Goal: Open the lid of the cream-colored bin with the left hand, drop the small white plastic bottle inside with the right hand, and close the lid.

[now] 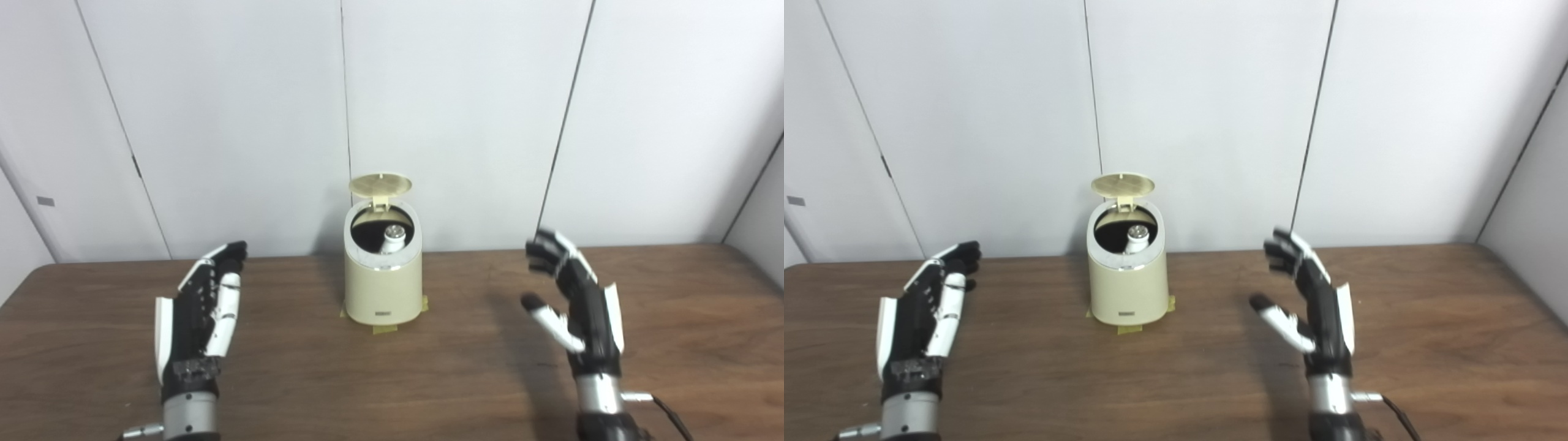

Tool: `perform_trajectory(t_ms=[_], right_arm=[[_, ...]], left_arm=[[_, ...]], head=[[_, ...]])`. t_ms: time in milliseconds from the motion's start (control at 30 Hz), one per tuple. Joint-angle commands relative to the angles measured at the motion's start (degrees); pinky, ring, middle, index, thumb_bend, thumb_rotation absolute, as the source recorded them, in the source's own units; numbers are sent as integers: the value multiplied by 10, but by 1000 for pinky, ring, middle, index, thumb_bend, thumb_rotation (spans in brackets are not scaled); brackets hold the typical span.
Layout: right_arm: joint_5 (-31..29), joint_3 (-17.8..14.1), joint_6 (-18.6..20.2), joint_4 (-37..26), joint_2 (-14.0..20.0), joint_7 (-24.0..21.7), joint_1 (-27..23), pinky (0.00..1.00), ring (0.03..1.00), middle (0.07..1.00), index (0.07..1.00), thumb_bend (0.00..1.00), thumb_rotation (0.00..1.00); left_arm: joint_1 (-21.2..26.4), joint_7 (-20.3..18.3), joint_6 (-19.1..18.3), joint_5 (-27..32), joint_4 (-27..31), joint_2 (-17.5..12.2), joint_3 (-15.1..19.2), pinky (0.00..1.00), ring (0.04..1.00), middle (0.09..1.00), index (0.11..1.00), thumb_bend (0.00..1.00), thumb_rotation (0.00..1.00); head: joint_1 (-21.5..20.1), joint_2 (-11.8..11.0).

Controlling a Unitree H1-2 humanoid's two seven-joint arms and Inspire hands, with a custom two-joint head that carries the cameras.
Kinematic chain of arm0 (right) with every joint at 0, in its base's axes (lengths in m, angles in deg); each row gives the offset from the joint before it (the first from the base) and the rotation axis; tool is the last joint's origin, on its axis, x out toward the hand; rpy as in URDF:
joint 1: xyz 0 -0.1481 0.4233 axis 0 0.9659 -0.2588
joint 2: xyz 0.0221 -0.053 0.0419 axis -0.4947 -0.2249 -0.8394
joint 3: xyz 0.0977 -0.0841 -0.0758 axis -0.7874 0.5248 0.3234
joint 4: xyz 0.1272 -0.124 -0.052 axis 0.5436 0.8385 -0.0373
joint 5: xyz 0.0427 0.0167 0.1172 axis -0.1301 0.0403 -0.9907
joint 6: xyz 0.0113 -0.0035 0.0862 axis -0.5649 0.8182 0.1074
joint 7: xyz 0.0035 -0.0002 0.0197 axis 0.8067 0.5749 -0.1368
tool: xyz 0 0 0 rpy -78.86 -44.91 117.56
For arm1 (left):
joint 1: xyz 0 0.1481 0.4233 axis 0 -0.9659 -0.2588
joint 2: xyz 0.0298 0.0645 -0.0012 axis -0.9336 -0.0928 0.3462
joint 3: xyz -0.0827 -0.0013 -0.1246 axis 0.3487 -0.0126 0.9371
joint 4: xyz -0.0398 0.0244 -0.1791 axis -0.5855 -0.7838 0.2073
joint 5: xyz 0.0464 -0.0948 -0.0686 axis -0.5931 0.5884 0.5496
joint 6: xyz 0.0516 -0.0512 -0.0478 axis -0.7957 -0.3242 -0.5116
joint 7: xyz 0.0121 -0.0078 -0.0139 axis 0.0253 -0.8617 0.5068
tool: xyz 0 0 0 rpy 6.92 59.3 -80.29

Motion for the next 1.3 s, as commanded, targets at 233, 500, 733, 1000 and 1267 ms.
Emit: perform_trajectory(t_ms=[233, 500, 733, 1000, 1267], right_arm=[[-27, -17, 47, -73, 22, -130, 0, 999, 1000, 1000, 1000, 861, 888], [-42, -51, 70, -131, 0, -160, 24, 1000, 1000, 1000, 1000, 873, 903], [-31, -63, 93, -187, -24, -165, 44, 1000, 1000, 1000, 1000, 855, 929], [-17, -74, 93, -190, -35, -167, 50, 1000, 1000, 1000, 1000, 894, 901], [-20, -76, 77, -172, -49, -170, 50, 1000, 1000, 1000, 1000, 876, 878]], left_arm=[[151, -94, -58, -64, -17, -97, -51, 886, 918, 909, 904, 734, 998], [313, -171, -143, -157, -44, -140, -97, 919, 986, 965, 925, 901, 1000], [427, -226, -145, -229, -104, -148, -133, 1000, 979, 917, 871, 930, 994], [493, -362, -146, -306, -174, -144, -176, 1000, 1000, 950, 883, 930, 944], [514, -445, -147, -364, -215, -130, -185, 1000, 1000, 935, 874, 881, 1000]], head=[[4, -3], [7, -4], [12, -4], [13, -7], [15, -7]])
